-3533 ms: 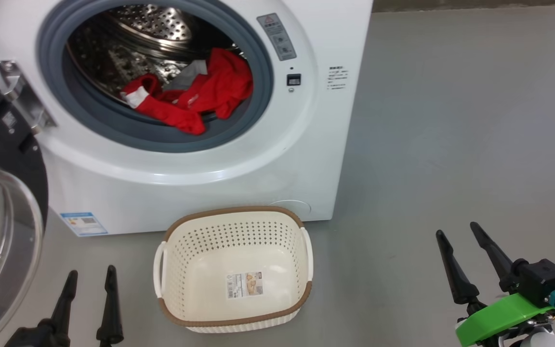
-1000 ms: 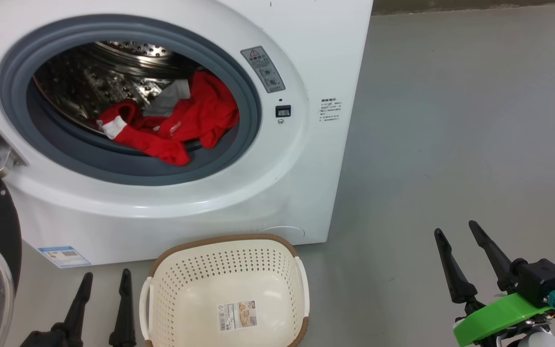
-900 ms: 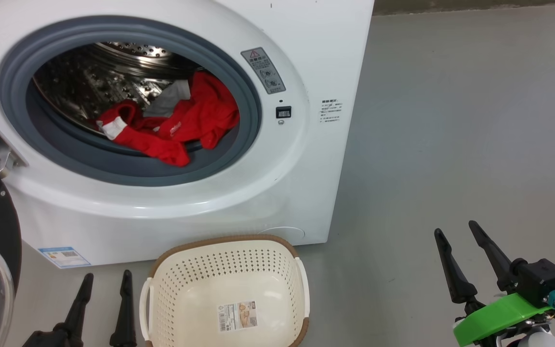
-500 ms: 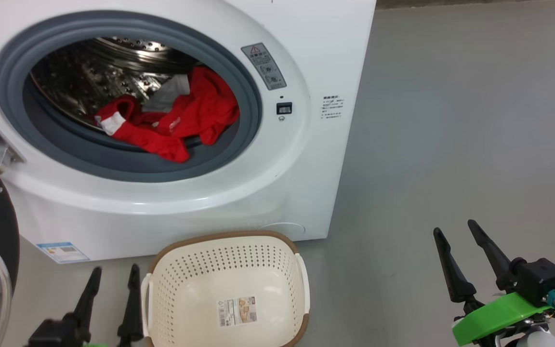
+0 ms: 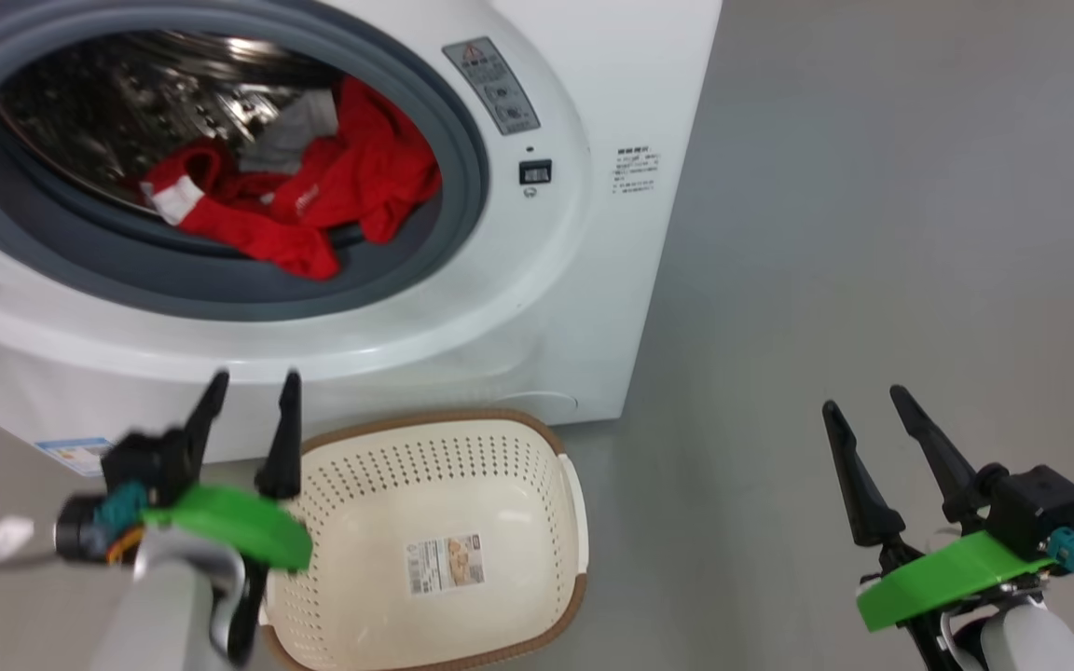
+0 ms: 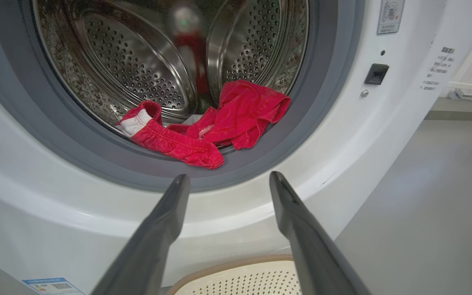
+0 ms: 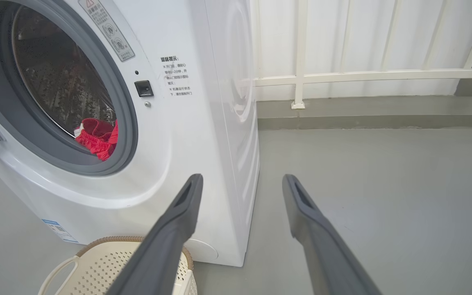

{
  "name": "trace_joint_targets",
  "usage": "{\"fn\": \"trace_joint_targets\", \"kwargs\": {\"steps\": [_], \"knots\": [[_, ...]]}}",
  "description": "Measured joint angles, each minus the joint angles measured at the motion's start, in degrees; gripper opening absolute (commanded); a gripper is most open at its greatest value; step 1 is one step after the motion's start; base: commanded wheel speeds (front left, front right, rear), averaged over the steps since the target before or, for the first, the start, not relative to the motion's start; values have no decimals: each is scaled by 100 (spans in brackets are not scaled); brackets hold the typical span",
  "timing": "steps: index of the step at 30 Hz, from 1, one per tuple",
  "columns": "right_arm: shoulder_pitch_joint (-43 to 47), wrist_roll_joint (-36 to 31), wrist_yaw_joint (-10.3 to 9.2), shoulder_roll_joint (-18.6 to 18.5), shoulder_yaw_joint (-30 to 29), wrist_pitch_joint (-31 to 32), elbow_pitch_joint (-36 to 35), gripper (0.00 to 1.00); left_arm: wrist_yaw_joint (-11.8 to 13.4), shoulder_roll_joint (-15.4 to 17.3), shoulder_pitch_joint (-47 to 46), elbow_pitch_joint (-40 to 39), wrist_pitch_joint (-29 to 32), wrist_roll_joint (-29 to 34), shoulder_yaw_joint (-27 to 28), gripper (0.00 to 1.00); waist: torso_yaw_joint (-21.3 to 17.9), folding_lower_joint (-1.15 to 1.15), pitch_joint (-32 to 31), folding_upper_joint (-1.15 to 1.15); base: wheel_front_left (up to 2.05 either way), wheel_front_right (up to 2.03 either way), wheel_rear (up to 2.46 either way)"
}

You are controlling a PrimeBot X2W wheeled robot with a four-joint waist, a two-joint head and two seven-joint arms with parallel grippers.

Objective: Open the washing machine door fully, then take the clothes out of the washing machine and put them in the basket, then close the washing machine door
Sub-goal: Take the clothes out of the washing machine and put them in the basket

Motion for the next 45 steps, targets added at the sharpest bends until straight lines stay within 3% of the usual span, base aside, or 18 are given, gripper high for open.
{"fn": "trace_joint_targets", "kwargs": {"steps": [12,22,31,38,45], "knots": [[-450,-1,0,133,2,0,-143,100,0,147,-2652,2309,290,-60,-258,100,-231,0,656,0,0,0,0],[-643,-120,0,258,140,-1,-167,100,0,320,-3878,3642,784,-44,-544,100,-513,0,1111,0,0,0,0],[-824,-135,0,344,202,-1,-198,100,0,441,-4403,4197,1129,16,-949,100,-728,0,1450,0,0,0,0],[-936,-135,0,398,313,-1,-221,100,0,710,-4579,4339,1180,18,-1018,100,-887,0,1597,0,0,0,0],[-936,-135,0,403,330,-1,-231,100,7,750,-4653,4412,1278,12,-1048,100,-966,0,1694,0,0,0,0]]}}
